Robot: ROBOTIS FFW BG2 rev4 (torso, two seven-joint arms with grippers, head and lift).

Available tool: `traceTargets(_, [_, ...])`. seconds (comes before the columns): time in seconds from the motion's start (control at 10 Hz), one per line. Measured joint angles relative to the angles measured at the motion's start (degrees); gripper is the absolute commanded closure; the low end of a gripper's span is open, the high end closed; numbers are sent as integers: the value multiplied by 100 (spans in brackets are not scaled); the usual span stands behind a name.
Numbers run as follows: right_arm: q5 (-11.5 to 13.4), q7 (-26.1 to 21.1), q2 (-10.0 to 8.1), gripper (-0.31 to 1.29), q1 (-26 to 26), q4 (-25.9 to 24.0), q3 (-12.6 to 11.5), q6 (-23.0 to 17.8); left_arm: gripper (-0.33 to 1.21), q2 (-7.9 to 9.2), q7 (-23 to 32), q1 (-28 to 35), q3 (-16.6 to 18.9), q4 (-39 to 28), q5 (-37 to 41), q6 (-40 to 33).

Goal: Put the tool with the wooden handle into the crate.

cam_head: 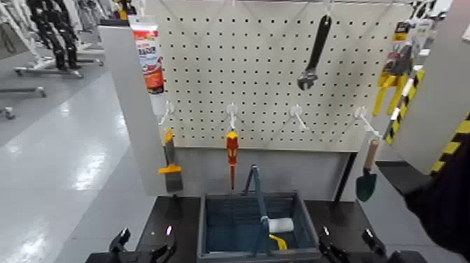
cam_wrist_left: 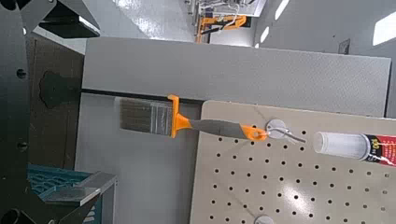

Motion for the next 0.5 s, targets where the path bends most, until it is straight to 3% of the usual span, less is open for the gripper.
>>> traceTargets(0.5, [46, -1, 13, 15, 49, -56, -56, 44, 11, 0, -8, 36, 38, -11, 42, 1])
